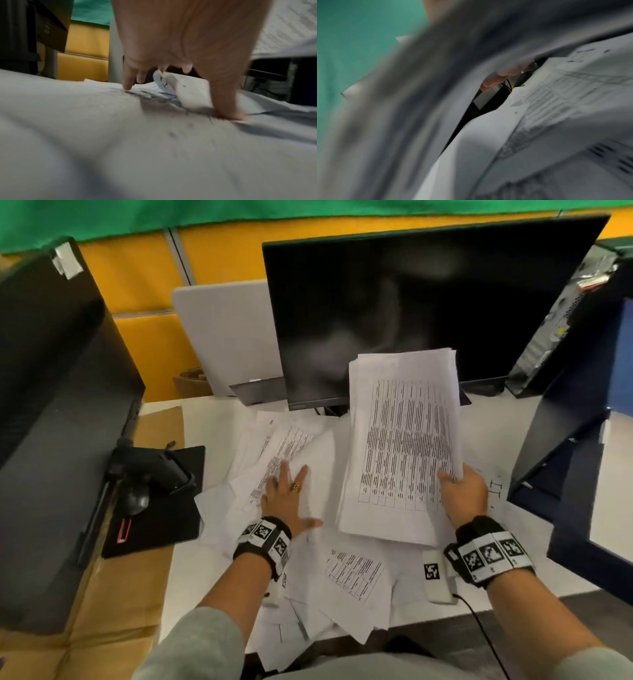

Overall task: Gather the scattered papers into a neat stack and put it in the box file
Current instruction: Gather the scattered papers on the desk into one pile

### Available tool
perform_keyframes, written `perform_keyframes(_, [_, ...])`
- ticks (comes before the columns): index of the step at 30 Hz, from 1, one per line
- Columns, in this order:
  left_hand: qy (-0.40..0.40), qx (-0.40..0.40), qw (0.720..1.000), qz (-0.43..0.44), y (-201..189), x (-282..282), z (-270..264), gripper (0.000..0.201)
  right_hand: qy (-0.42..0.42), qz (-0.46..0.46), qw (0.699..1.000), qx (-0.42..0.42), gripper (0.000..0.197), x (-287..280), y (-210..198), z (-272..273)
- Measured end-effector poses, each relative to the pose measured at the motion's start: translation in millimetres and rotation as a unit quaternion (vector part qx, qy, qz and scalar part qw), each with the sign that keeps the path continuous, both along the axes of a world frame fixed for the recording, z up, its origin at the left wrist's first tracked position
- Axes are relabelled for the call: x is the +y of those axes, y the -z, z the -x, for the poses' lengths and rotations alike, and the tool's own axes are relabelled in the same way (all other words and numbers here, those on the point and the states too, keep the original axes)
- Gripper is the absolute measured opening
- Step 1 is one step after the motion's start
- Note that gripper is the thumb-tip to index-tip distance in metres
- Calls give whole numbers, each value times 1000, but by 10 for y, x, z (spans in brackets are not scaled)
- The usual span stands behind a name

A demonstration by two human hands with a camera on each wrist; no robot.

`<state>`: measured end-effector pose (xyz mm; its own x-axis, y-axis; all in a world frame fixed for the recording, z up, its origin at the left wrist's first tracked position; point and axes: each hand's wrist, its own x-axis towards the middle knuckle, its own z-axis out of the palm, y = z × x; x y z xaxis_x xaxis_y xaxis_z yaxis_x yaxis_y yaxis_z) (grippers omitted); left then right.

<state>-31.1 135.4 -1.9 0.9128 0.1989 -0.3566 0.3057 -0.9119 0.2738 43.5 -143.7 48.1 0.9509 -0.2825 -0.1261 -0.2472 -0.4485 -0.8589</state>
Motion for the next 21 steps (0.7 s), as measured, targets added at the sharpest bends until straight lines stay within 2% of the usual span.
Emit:
perform_keyframes(3, [-63, -104, 989, 84, -107, 85, -134, 87, 17, -10, 1000, -1, 28, 21, 30, 59])
perform_keyframes(5, [-74, -157, 977, 126, -206, 102, -187, 69, 25, -21, 999, 3, 28, 30, 33, 53])
perform_keyframes(8, [-78, -218, 963, 138, -380, 132, -233, 57, 34, -42, 999, 3, 24, 27, 18, 21])
perform_keyframes(12, [-58, -286, 952, 93, -601, 245, -263, 55, 41, -103, 994, 1, 30, 38, -16, -23])
perform_keyframes(14, [-49, -314, 943, 102, -708, 323, -259, 54, 46, -135, 990, -3, 30, 61, -46, -35])
perform_keyframes(17, [-26, -370, 920, 126, -898, 417, -209, 39, 44, -165, 985, -9, 28, 104, -68, -22])
perform_keyframes(19, [22, -416, 907, 60, -1017, 457, -167, 32, 46, -185, 982, -1, 25, 142, -69, -9])
perform_keyframes(21, [31, -444, 896, 0, -1104, 458, -142, 22, 48, -196, 979, 6, 25, 173, -80, -1])
